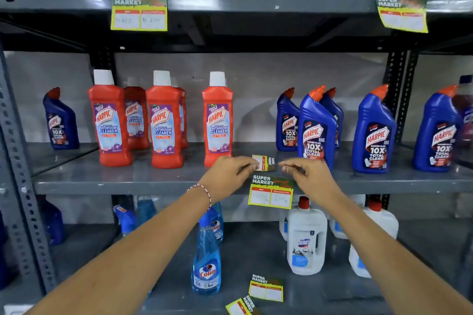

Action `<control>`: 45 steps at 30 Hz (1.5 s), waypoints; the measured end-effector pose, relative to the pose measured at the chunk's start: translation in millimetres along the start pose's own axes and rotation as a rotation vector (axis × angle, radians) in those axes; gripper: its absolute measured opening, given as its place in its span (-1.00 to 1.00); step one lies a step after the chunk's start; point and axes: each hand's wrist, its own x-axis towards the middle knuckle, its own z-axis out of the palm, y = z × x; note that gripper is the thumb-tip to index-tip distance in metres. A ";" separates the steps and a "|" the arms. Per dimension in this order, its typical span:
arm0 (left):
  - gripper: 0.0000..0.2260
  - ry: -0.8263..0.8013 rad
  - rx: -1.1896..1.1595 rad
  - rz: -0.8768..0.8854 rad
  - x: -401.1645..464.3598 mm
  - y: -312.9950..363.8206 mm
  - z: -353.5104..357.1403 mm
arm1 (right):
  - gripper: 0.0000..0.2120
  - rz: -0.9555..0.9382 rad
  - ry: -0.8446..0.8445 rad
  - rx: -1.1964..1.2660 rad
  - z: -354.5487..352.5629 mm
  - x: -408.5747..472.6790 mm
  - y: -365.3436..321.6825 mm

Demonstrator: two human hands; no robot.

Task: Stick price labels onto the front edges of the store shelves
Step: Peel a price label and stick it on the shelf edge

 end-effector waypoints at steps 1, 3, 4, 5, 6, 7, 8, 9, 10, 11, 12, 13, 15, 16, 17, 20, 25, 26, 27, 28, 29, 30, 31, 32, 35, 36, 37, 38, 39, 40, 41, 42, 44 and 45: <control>-0.79 0.000 -0.057 -0.031 0.6 -2.4 5.3 | -0.82 0.022 -0.026 0.019 1.3 0.0 3.0; -0.83 -0.007 -0.131 -0.076 -0.3 -0.3 10.9 | -0.82 0.020 -0.071 -0.002 2.5 -0.7 4.2; -0.84 -0.005 -0.142 -0.104 -0.9 1.1 14.1 | -0.80 0.021 -0.098 -0.026 3.8 -1.5 3.6; -0.84 0.002 -0.176 -0.125 -0.7 0.1 18.0 | -0.79 0.013 -0.119 -0.044 5.9 -1.2 4.5; -0.84 0.017 -0.220 -0.156 -1.5 1.2 19.9 | -0.77 0.003 -0.132 -0.068 7.7 -1.7 4.3; -0.84 0.033 -0.258 -0.178 -1.2 1.0 20.9 | -0.77 -0.010 -0.130 -0.086 9.3 -1.1 4.3; -0.83 0.057 -0.272 -0.188 -0.9 1.4 21.4 | -0.78 -0.019 -0.118 -0.104 10.7 -0.8 4.5; -0.82 0.071 -0.268 -0.197 -0.7 1.9 22.6 | -0.80 -0.021 -0.107 -0.103 12.8 -0.6 5.0; -0.81 0.086 -0.255 -0.203 -0.8 3.4 23.5 | -0.81 -0.014 -0.094 -0.091 14.6 -0.7 5.4; -0.81 0.093 -0.238 -0.204 -0.8 4.2 24.4 | -0.82 -0.001 -0.085 -0.068 16.4 -1.0 5.4; -0.81 0.093 -0.218 -0.199 -0.5 5.6 25.5 | -0.83 0.012 -0.080 -0.048 17.6 -1.2 4.7; -0.81 0.091 -0.198 -0.191 0.2 6.5 26.5 | -0.84 0.028 -0.073 -0.033 18.3 -1.1 4.5; -0.85 0.075 -0.148 -0.167 2.2 8.6 27.6 | -0.87 0.042 -0.067 -0.032 18.7 -1.4 3.5; -0.86 0.067 -0.120 -0.151 2.7 9.7 27.7 | -0.88 0.041 -0.071 -0.045 18.8 -2.2 3.1; -0.88 0.064 -0.101 -0.132 2.1 10.9 27.2 | -0.89 0.031 -0.075 -0.056 18.9 -3.7 2.3; -0.89 0.075 -0.121 -0.103 -10.7 14.6 22.2 | -0.90 0.030 -0.114 -0.022 15.7 -11.7 -1.2; -0.89 0.149 -0.373 -0.277 -47.2 9.5 3.0 | -0.79 0.045 -0.101 0.085 24.7 -29.5 -24.2; -0.88 0.178 -0.438 -0.324 -53.5 4.7 -3.7 | -0.73 0.042 -0.087 0.106 32.2 -31.4 -31.6; -0.85 0.200 -0.479 -0.362 -60.3 -2.1 -11.6 | -0.64 0.049 -0.088 0.149 41.1 -32.6 -40.4; -0.81 0.213 -0.501 -0.392 -67.4 -10.9 -19.6 | -0.55 0.072 -0.099 0.207 51.2 -32.6 -48.7; -0.78 0.225 -0.506 -0.421 -75.3 -21.1 -28.3 | -0.50 0.088 -0.111 0.251 61.7 -31.7 -56.9; -0.77 0.240 -0.501 -0.454 -83.5 -31.5 -36.7 | -0.52 0.090 -0.112 0.280 73.2 -29.6 -65.2; -0.76 0.260 -0.486 -0.489 -92.2 -43.0 -45.6 | -0.60 0.070 -0.103 0.287 85.4 -27.4 -74.1; -0.76 0.279 -0.468 -0.521 -100.8 -54.1 -54.5 | -0.71 0.049 -0.095 0.287 98.5 -25.0 -83.5; -0.77 0.337 -0.408 -0.595 -123.3 -82.0 -81.8 | -0.86 -0.014 -0.089 0.278 140.7 -17.0 -113.6; -0.77 0.358 -0.397 -0.616 -128.8 -90.6 -90.5 | -0.88 -0.039 -0.081 0.269 155.7 -13.8 -121.8; -0.77 0.378 -0.390 -0.633 -133.4 -98.2 -98.6 | -0.88 -0.060 -0.069 0.246 169.4 -10.5 -130.3; -0.77 0.394 -0.384 -0.649 -137.0 -105.6 -105.6 | -0.89 -0.078 -0.047 0.217 182.1 -6.7 -136.7; -0.77 0.405 -0.371 -0.660 -139.5 -112.4 -111.7 | -0.89 -0.093 -0.016 0.186 192.8 -3.4 -142.8; -0.76 0.414 -0.354 -0.671 -141.1 -118.8 -116.5 | -0.90 -0.101 0.012 0.158 202.4 -0.2 -147.7; -0.76 0.420 -0.332 -0.675 -142.0 -124.3 -120.7 | -0.91 -0.103 0.033 0.123 209.3 2.2 -152.8; -0.75 0.423 -0.316 -0.676 -142.1 -128.5 -124.4 | -0.92 -0.105 0.049 0.086 215.1 4.5 -156.9; -0.75 0.423 -0.296 -0.673 -141.4 -134.0 -129.5 | -0.94 -0.121 0.079 0.028 223.4 7.0 -162.6; -0.76 0.422 -0.289 -0.668 -140.9 -136.5 -130.6 | -0.95 -0.122 0.091 0.007 226.1 7.5 -164.2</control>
